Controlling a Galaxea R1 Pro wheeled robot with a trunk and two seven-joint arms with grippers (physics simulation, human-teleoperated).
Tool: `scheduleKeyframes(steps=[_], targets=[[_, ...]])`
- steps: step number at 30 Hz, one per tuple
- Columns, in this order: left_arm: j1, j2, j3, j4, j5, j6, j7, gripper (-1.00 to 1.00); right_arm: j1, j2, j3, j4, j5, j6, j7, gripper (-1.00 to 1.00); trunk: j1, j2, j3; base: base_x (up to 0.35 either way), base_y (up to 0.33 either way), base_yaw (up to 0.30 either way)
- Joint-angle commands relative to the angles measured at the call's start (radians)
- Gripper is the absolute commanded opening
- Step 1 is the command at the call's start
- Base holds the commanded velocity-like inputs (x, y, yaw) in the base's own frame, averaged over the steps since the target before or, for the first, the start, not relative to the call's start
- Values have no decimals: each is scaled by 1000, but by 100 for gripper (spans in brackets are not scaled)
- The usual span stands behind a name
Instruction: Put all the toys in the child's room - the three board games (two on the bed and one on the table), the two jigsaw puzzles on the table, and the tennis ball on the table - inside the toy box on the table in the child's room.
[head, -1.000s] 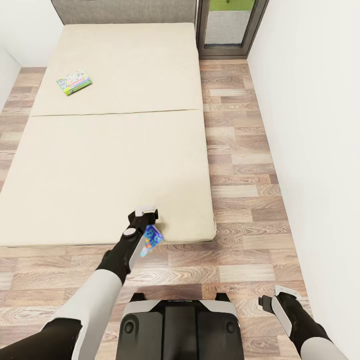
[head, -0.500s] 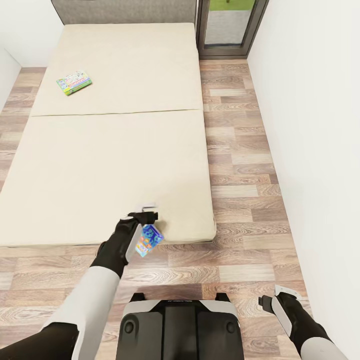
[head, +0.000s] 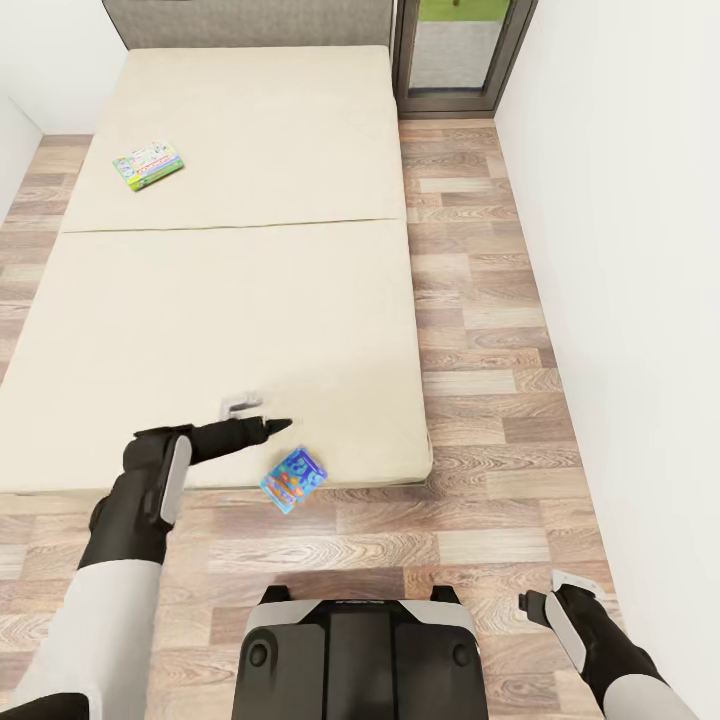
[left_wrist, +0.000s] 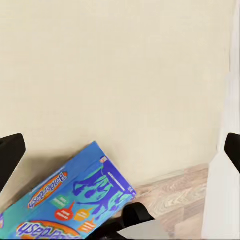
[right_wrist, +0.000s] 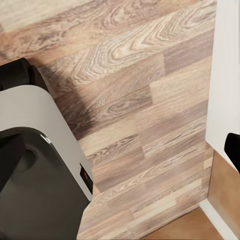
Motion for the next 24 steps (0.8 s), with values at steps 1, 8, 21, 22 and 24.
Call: scheduleKeyframes(steps=[1, 8, 21, 22, 24], targets=[[22, 27, 40, -27, 5, 18, -108, 100, 0, -2, 1, -2, -11, 3, -7, 100, 0, -1, -1, 0, 0, 0], [107, 206, 183, -30, 2, 24, -507, 100, 0, -8, -2, -2, -12, 3, -5, 100, 0, -1, -1, 0, 0, 0], [209, 385, 396, 115, 0, -34, -793, 100, 1, -10, -9, -6, -21, 4, 4, 100, 0, -1, -1, 0, 0, 0], [211, 387, 403, 118, 0, -37, -797, 100, 1, -10, -9, -6, -22, 4, 5, 100, 0, -1, -1, 0, 0, 0], [215, 391, 416, 124, 1, -43, -803, 100, 1, -9, -10, -6, -24, 5, 8, 100, 0, -1, -1, -10, 46, 0]])
